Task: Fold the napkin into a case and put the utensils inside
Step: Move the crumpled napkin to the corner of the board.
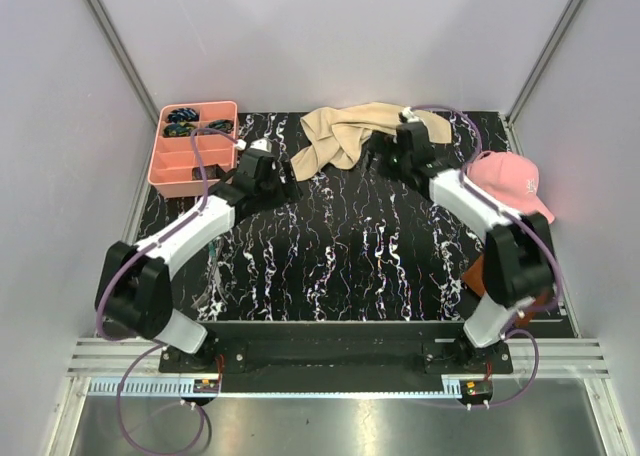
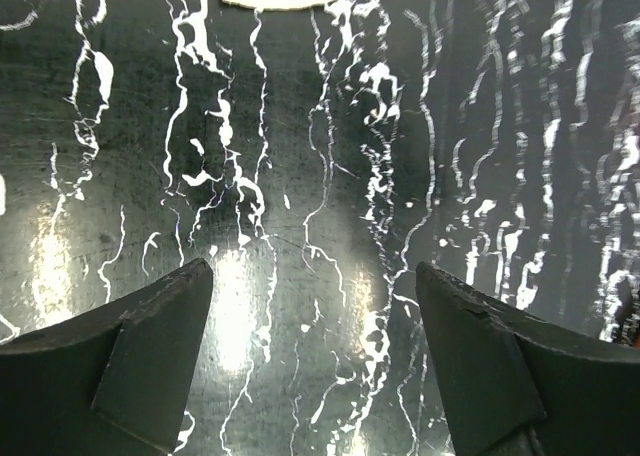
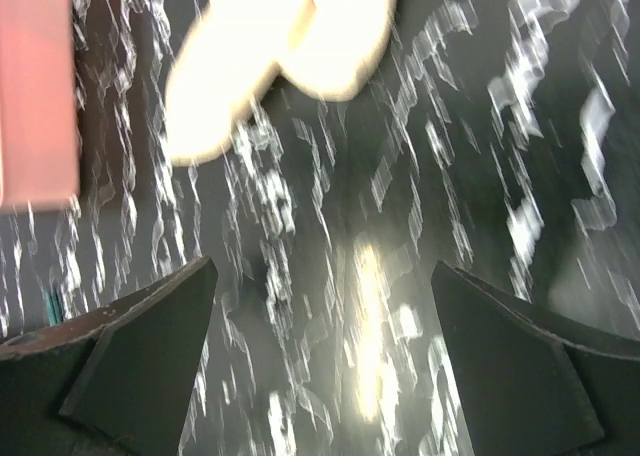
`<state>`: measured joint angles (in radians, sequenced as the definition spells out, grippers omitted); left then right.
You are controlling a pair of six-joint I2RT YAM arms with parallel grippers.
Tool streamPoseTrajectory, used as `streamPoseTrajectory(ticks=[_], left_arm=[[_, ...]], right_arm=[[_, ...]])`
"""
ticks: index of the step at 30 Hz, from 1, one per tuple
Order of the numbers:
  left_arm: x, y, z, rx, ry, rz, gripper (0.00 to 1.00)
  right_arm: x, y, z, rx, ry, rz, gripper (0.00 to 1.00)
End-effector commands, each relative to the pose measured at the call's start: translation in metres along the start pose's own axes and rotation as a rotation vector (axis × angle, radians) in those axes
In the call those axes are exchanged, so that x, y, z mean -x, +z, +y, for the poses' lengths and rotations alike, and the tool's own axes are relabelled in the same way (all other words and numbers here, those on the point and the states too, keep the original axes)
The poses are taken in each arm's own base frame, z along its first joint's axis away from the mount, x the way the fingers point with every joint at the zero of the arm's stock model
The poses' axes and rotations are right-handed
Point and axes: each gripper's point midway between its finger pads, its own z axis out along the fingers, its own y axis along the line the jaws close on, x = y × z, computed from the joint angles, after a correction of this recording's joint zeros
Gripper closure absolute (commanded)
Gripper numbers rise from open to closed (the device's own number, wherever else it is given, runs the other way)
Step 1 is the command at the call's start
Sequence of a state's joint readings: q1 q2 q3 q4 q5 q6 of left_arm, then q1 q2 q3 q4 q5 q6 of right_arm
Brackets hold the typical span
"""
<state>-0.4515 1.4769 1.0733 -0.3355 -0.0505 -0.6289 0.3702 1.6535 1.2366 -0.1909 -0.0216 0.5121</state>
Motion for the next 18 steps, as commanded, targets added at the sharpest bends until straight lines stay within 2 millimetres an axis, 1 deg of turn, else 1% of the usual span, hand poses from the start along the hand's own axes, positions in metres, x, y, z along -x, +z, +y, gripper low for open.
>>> streamPoseTrajectory(ticks=[1,2,3,4,5,6,7,8,9,10,11,12,13,14,15,16,17,18], left_arm=[[0.020,0.011,-0.022,-0.059,0.026,-0.033,0.14],[0.021,0.016,-0.025,-0.068,0.033,-0.031,0.13],[0.018,0.029,-0.025,-0.068,0.042,-0.014,0.13],[0.028,0.033,-0.032,-0.076,0.053,-0.029,0.13],[0.030,0.041,-0.034,-0.073,0.059,-0.025,0.13],[0.024,0.058,-0.031,-0.054,0.071,0.005,0.13],[0.039,0.063,-0.041,-0.069,0.082,-0.018,0.13],[0.042,0.071,-0.044,-0.069,0.087,-0.018,0.13],[0.035,0.090,-0.038,-0.047,0.093,0.013,0.14],[0.051,0.096,-0.050,-0.067,0.101,-0.018,0.14],[0.054,0.105,-0.052,-0.065,0.105,-0.018,0.15],[0.048,0.126,-0.041,-0.023,0.101,-0.001,0.15],[0.065,0.131,-0.051,-0.036,0.083,-0.032,0.16],[0.068,0.138,-0.049,-0.026,0.061,-0.028,0.17],[0.065,0.154,-0.039,-0.013,0.030,-0.005,0.18],[0.078,0.159,-0.045,-0.031,-0.021,-0.027,0.20],[0.080,0.164,-0.046,-0.061,-0.051,-0.011,0.21],[0.078,0.177,-0.043,-0.067,-0.075,0.001,0.22]], right_arm=[[0.034,0.059,0.015,0.042,-0.024,-0.056,0.00],[0.054,0.066,0.025,0.069,-0.021,-0.086,0.00],[0.042,0.092,0.013,0.058,-0.010,-0.038,0.00],[0.044,0.103,0.011,0.059,-0.003,-0.035,0.00],[0.059,0.110,0.018,0.077,0.004,-0.058,0.00],[0.044,0.133,0.010,0.080,0.024,-0.008,0.00],[0.046,0.140,0.007,0.092,0.031,0.000,0.00],[0.059,0.145,0.014,0.115,0.030,-0.012,0.00],[0.048,0.160,0.004,0.095,0.035,0.018,0.00],[0.048,0.165,0.000,0.082,0.031,0.019,0.01],[0.054,0.168,0.001,0.079,0.025,0.009,0.01],[0.047,0.176,-0.004,0.071,0.024,0.025,0.01],[0.046,0.179,-0.005,0.071,0.027,0.029,0.01],[0.049,0.180,-0.004,0.075,0.026,0.033,0.03],[0.041,0.185,-0.005,0.079,0.030,0.055,0.04],[0.039,0.187,-0.006,0.080,0.034,0.063,0.05],[0.038,0.188,-0.007,0.081,0.040,0.067,0.06],[0.032,0.190,-0.006,0.091,0.050,0.083,0.07]])
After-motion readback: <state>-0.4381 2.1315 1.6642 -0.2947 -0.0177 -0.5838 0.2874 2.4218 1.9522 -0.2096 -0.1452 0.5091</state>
